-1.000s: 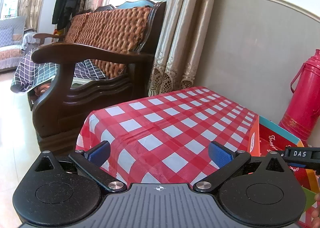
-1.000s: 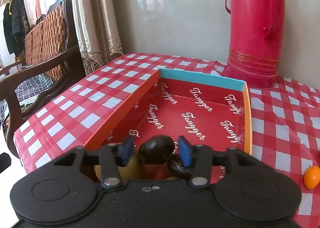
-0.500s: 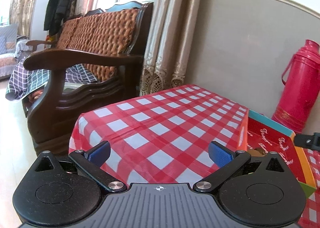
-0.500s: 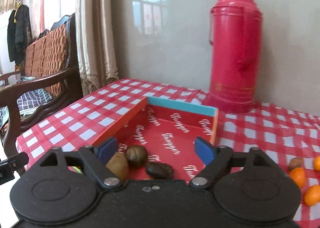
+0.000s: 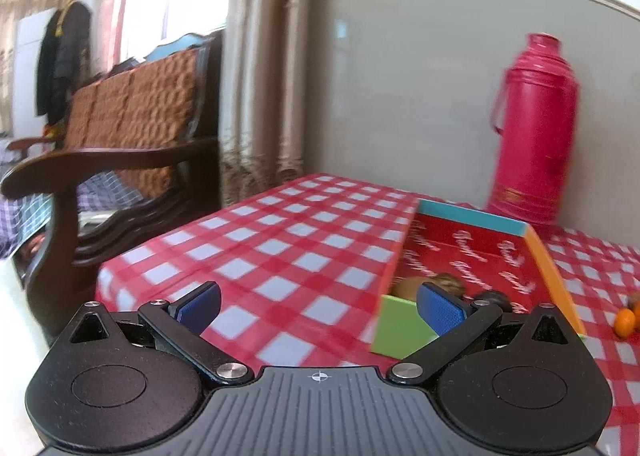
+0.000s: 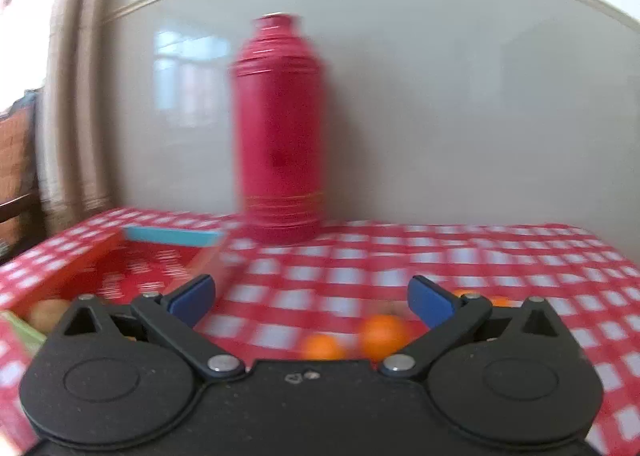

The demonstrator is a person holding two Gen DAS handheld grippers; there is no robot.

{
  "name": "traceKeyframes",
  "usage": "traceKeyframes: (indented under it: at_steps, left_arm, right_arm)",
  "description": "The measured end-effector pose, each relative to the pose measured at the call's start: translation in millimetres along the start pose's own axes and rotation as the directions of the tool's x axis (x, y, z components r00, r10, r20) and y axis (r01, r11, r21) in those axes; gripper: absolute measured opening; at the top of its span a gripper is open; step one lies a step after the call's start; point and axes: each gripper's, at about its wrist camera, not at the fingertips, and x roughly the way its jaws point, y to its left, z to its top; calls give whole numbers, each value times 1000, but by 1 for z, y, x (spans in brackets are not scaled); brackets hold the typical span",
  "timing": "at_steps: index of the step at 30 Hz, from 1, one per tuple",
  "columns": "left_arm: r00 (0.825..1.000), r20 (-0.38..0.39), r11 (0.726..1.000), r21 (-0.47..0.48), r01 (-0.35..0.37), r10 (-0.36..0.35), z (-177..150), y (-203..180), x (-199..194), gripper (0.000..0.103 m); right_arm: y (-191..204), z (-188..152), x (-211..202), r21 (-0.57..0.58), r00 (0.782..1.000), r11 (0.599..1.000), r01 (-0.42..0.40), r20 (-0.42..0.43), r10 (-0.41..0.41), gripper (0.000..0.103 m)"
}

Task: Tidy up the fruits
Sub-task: 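Reach the left gripper to an orange and close on it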

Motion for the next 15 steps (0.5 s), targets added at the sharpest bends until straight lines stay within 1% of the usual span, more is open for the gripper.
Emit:
traceKeyframes:
  at_steps: [3, 7, 11, 15]
  left_arm:
    - [999, 20, 998, 51, 32, -33, -1, -21, -6, 103]
    - [995, 38, 987, 140, 84, -90, -3, -53, -16, 103]
    - [986, 37, 965, 212, 153, -164, -5, -86, -23, 103]
    - [969, 17, 935, 267, 234, -247, -8, -116, -28, 103]
  right_arm:
    - [-31, -11, -3, 46, 996, 995, 93, 12, -93, 97]
    - [-66, -20, -11, 106, 984, 978, 178, 9, -180, 97]
    - [-92, -24, -18, 144, 971, 961, 237, 3, -240, 97]
    - [-116, -30, -29, 174, 958, 943, 283, -12, -285, 97]
